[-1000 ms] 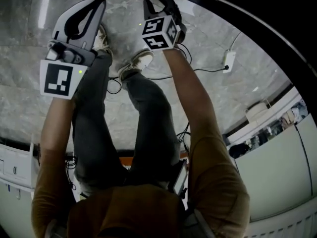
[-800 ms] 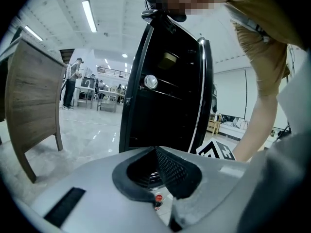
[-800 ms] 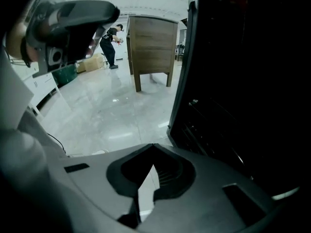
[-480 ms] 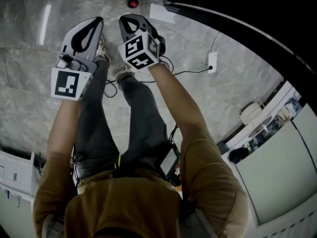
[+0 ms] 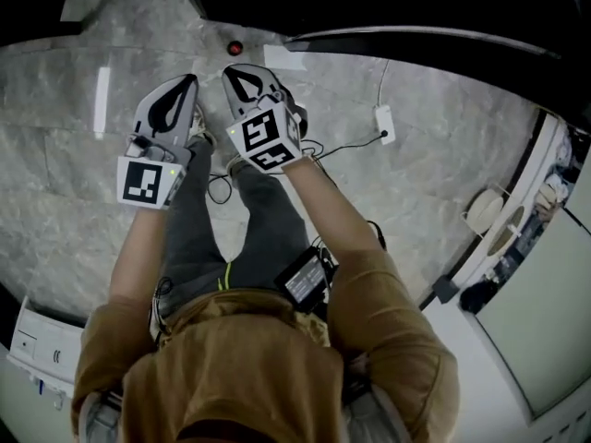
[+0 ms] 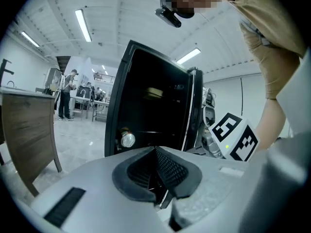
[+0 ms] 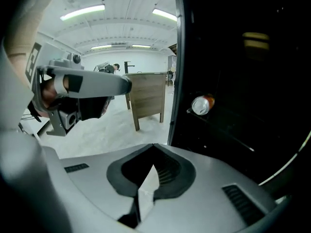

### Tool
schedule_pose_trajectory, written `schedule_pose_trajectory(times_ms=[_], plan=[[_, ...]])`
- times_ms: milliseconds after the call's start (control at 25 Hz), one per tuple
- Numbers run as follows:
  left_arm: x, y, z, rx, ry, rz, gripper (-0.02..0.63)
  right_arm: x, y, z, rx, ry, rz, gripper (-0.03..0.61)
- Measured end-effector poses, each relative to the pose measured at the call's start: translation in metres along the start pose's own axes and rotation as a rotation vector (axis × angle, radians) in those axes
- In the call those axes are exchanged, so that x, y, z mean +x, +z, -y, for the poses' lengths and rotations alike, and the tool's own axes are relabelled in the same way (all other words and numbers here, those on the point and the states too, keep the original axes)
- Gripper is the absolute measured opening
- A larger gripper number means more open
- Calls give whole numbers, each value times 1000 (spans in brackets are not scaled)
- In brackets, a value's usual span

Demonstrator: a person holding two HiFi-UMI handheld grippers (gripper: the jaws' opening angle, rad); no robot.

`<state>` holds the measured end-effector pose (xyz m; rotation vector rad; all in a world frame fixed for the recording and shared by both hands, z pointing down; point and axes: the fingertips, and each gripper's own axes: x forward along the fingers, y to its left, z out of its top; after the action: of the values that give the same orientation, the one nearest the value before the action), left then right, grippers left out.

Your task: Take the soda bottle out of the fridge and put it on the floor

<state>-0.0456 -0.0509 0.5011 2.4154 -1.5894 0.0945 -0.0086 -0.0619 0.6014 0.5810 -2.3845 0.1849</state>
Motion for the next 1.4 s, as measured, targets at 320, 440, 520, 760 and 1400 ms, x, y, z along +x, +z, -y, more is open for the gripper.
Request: schedule_pose_trajectory(times_ms=[320,440,520,760,1400], plan=[[-7,132,40,48,-46,79,3,-117,97,30,37,-104,134,2],[-12,163,52,67,-72,101,3,-150,123,40,53,-140,185,2],[-20,177,57,84,-81,101,3,-166,134,46,67,-173,208,2],[-49,231,79,89,-84,120,3,-237,169,62,132,-263,282,2],[-126,388,86,141,-82,298,3,-435,282,83,182,-520,593,2]])
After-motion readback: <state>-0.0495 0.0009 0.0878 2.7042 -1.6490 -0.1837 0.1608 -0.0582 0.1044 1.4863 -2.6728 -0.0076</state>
